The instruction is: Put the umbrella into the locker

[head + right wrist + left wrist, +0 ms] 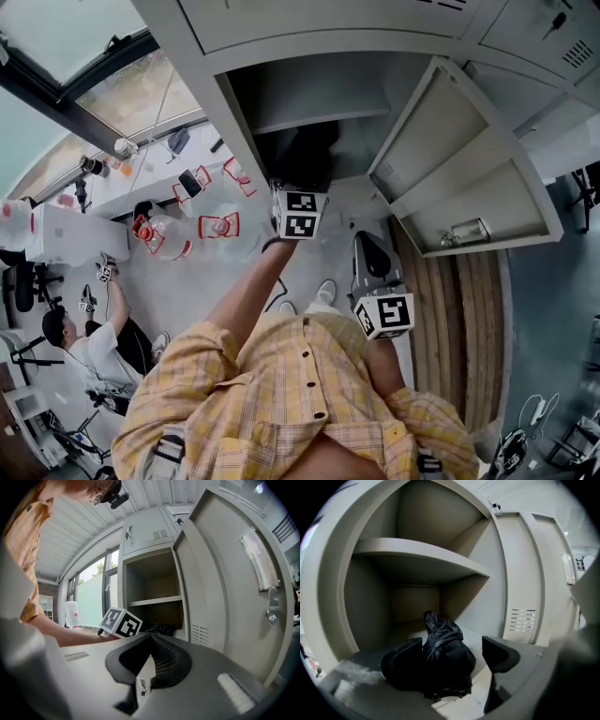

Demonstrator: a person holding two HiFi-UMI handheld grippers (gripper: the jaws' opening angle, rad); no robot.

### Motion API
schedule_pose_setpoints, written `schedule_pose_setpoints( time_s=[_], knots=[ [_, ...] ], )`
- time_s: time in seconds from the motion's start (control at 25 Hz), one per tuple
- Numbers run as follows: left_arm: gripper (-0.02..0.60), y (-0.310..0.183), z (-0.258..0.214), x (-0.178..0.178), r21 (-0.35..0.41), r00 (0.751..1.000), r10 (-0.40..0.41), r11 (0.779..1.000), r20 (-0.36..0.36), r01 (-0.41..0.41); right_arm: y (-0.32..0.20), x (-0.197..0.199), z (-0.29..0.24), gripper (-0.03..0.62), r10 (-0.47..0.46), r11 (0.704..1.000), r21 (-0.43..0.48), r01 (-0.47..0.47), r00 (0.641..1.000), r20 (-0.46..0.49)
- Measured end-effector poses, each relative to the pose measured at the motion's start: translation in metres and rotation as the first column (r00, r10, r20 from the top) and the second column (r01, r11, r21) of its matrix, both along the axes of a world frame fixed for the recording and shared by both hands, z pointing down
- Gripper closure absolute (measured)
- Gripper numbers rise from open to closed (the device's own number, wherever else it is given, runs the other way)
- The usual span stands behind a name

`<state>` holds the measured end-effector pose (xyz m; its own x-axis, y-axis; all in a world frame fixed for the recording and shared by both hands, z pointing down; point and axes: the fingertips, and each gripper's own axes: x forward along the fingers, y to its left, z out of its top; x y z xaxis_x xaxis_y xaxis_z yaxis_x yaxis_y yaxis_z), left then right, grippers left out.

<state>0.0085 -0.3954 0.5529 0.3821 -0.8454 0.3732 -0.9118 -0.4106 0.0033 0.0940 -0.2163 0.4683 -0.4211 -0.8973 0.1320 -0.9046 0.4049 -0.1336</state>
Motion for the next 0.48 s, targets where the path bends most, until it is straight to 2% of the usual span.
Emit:
schedule_pose_setpoints(
  time_s=[0.36,0.48],
  knots=[
    [0.184,0.047,-0.022,-0.003,0.031,1.000,0.012,0.999,-0.029,-0.011,0.019,-0.007,-0.001,0.595,0.015,1.000,0.000,-0.015,1.000,-0.019],
    [0.224,0.066,-0.031,-0.006,0.040,0.999,0.028,0.999,-0.044,-0.026,0.025,-0.010,-0.002,0.595,0.020,1.000,-0.001,-0.020,1.000,-0.007]
  ],
)
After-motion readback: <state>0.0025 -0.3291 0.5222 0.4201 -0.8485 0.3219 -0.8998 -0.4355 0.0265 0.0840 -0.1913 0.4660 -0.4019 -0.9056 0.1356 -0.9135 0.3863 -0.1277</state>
